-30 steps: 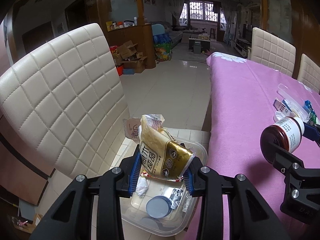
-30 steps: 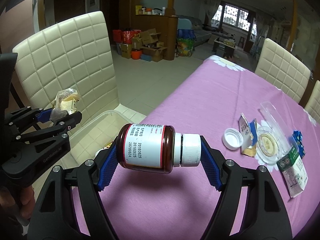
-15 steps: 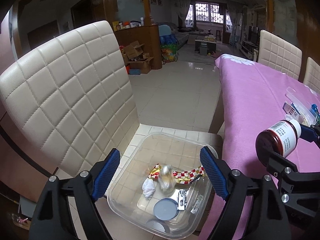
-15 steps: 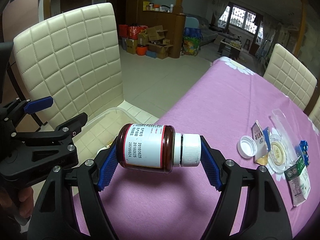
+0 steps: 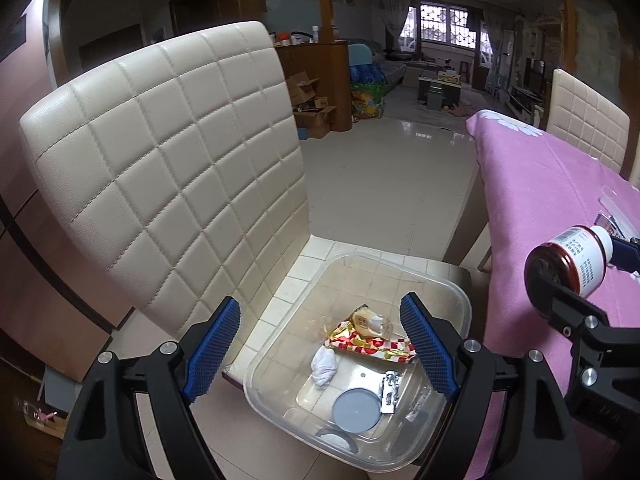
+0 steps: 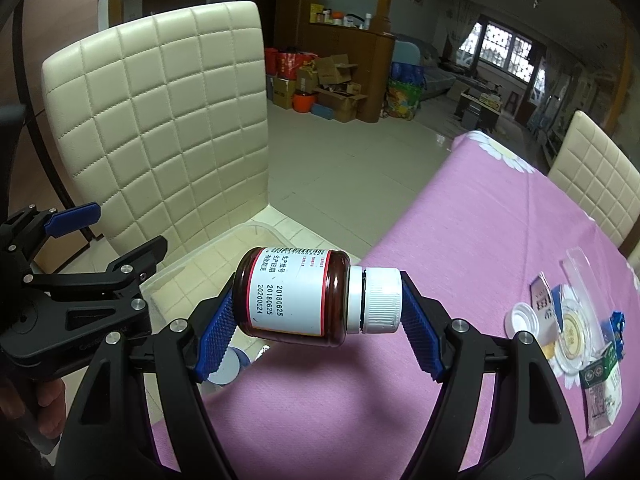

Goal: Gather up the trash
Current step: 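Carry the bread bag and medicine bottle over the clear bin and release both, then grasp the white-green milk carton with the right tool while the left tool grasps the torn blue carton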

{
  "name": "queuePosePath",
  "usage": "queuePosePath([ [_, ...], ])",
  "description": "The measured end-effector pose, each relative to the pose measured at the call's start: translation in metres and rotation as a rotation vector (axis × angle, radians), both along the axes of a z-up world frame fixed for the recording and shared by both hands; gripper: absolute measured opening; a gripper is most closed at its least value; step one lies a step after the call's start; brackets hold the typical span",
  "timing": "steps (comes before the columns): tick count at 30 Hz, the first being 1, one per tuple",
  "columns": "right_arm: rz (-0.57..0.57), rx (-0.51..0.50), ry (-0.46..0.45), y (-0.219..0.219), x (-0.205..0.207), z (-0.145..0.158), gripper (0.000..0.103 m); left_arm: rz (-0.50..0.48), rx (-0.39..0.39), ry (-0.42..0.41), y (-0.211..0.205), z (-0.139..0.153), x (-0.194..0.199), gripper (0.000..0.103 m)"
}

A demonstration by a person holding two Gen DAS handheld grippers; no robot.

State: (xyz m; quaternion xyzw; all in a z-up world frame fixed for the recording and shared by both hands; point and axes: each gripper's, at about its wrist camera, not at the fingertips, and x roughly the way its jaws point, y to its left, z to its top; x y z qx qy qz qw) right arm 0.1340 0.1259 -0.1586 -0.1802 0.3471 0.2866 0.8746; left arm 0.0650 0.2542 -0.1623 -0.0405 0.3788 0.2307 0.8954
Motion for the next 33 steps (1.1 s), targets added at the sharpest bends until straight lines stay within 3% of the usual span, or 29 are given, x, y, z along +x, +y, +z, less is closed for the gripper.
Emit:
queuePosePath([
  [9, 0.039, -0.001, 0.018, 0.013, -0.003, -0.003, 0.077, 0.058, -0.023, 0.017, 0.021, -0.008, -0.014, 0.080],
  [20, 0.012, -0.015, -0.047, -0.004, -0.014, 0.004, 0.077, 0.016, -0.039, 0.013, 0.004, -0.003, -0.011, 0.080],
  [28, -0.145, 0.025, -0.050, -0.077, -0.006, 0.010, 0.077, -0.108, -0.016, 0.009, -0.051, 0.010, -0.001, 0.080],
  [33, -0.277, 0.062, -0.035, -0.146, 0.000, 0.011, 0.079, -0.207, -0.029, 0.016, -0.097, 0.017, 0.014, 0.080],
])
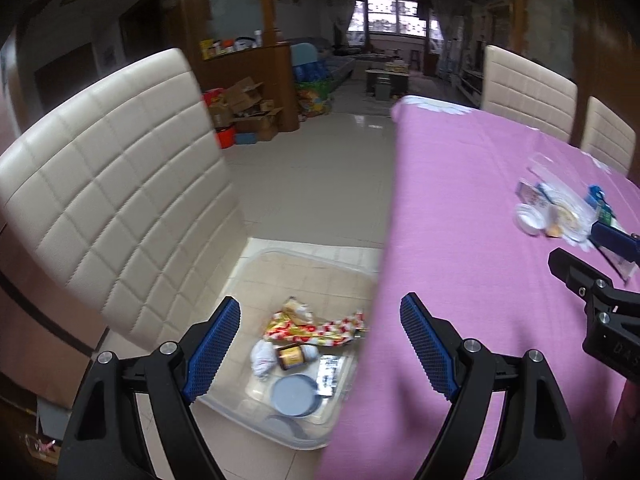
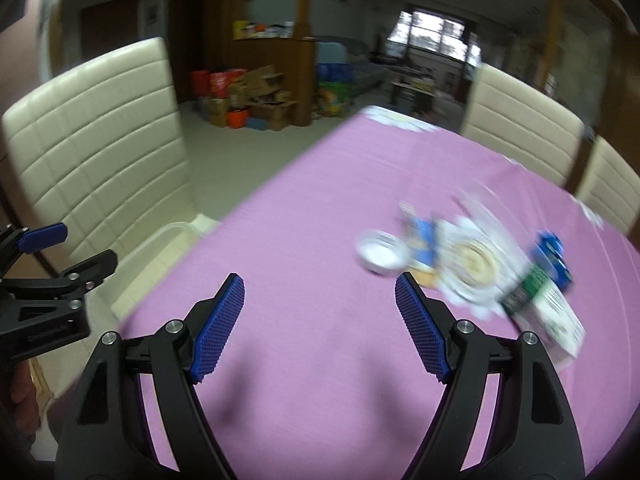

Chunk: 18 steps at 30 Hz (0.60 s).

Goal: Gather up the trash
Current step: 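Grasp the white-green milk carton with the right tool while the left tool grasps the torn blue carton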

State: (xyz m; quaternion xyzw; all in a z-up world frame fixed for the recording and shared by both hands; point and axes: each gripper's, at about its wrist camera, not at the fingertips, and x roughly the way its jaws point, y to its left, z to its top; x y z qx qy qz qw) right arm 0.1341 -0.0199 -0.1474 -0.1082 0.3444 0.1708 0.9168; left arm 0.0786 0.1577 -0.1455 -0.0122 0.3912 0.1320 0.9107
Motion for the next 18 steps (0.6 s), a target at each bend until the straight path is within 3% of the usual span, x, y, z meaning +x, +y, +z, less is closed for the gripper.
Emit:
queuePosePath([
  [9, -0.217, 0.062, 0.012, -0.122, 0.013, -0.002, 0.084, -0.189, 0.001, 0.025, -0.095, 0.008, 0.042, 0.080],
  [18, -0.291, 0.085, 0.045, -0.177, 0.045, -0.012, 0.085, -0.282, 0.041, 0.012, -0.158, 0.010, 0.092, 0.080],
])
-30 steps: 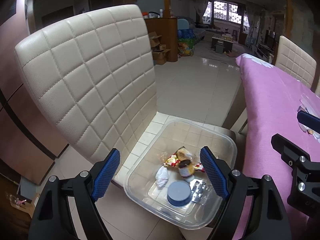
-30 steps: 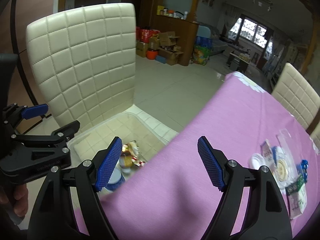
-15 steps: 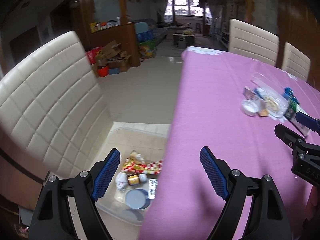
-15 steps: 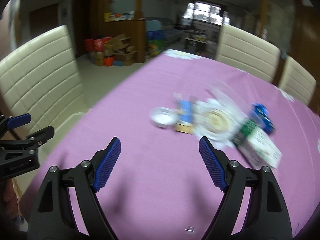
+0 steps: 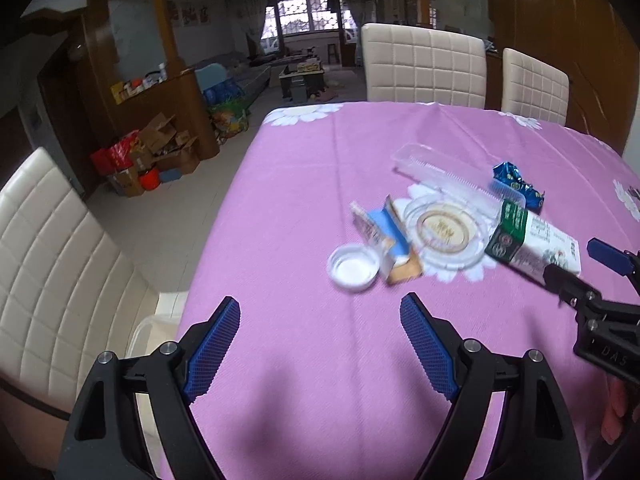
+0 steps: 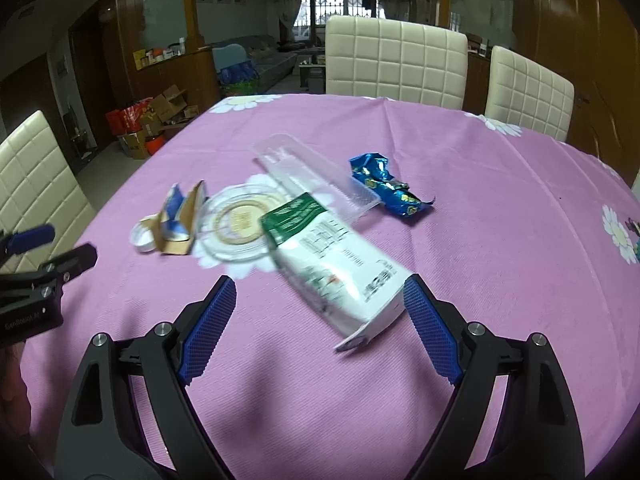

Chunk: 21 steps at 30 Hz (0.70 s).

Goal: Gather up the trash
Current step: 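Grasp the white-green milk carton with the right tool while the left tool grasps the torn blue carton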

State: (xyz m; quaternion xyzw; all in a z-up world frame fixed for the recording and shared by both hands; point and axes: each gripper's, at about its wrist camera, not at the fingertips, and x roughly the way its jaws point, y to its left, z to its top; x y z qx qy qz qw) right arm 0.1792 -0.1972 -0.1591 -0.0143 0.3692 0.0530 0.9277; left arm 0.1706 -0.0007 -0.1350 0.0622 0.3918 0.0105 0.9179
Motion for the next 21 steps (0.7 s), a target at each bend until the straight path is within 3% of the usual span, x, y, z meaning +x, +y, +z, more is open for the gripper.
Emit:
queuePosePath([
  [3, 0.003, 0.004, 0.009, -0.003, 0.012, -0.005, 0.086, -0.015, -0.003, 0.004, -0.010, -0.001, 0.023, 0.080],
  [5, -0.002, -0.003, -0.004, -0.003, 0.018, -0.006, 0.088, -0.019, -0.007, 0.015, -0.015, -0.005, 0.039, 0.073],
  [9, -0.010, -0.002, -0.018, -0.005, 0.027, -0.008, 0.089, -0.013, -0.017, 0.088, -0.017, -0.020, 0.064, 0.034],
  [11, -0.016, -0.008, -0.021, -0.006, 0.031, -0.010, 0.089, -0.027, -0.039, 0.118, -0.017, -0.028, 0.073, 0.034],
  [17, -0.045, 0.027, 0.014, -0.016, 0.040, -0.015, 0.089, -0.056, -0.010, 0.085, -0.026, -0.028, 0.078, 0.034],
  [21, -0.034, 0.025, 0.035, -0.014, 0.043, -0.020, 0.080, -0.058, -0.005, 0.109, -0.027, -0.036, 0.086, 0.034],
])
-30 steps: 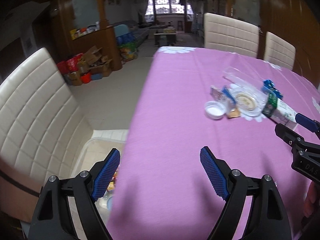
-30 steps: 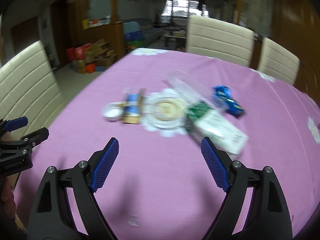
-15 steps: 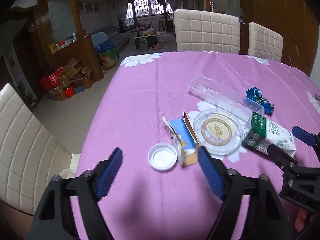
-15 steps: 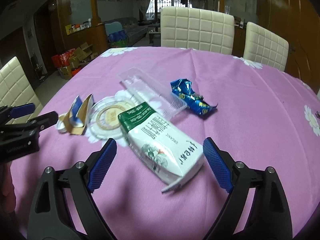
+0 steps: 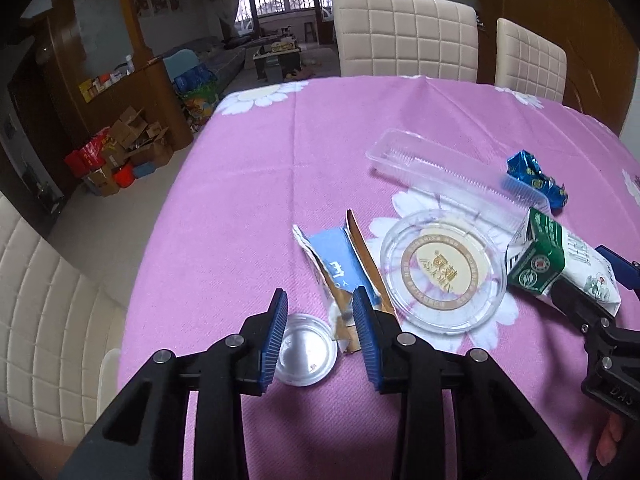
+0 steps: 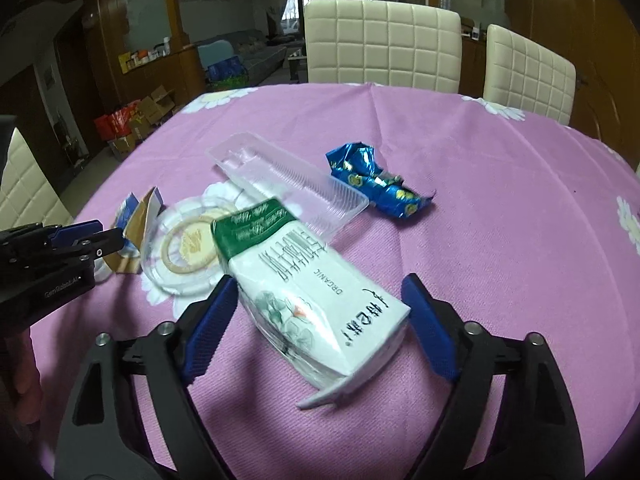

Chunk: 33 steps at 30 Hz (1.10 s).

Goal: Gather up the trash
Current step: 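Grasp the white-green milk carton with the right tool while the left tool grasps the torn blue carton, then carry the milk carton and torn carton over the clear bin and release both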

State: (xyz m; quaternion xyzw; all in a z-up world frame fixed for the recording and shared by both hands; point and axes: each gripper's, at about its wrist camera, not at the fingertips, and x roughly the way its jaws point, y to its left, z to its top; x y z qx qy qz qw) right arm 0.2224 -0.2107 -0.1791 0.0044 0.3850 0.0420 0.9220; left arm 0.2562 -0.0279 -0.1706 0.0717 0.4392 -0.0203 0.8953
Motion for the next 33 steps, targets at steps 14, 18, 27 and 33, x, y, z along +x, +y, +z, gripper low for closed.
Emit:
queuePosePath([
  [14, 0.088, -0.031, -0.114, 0.024, -0.033, 0.017, 0.066, -0.006, -0.037, -0.051, 0.011, 0.017, -0.031, 0.011],
  [18, 0.113, -0.035, -0.110, 0.035, -0.044, 0.019, 0.066, 0.002, -0.051, -0.064, 0.024, 0.027, -0.054, 0.011],
  [27, 0.150, -0.026, -0.120, 0.055, -0.077, 0.030, 0.067, 0.020, -0.105, -0.061, 0.056, 0.028, -0.102, 0.011],
  [33, 0.183, -0.032, -0.124, 0.071, -0.092, 0.035, 0.067, 0.043, -0.120, -0.081, 0.068, 0.031, -0.123, 0.011],
])
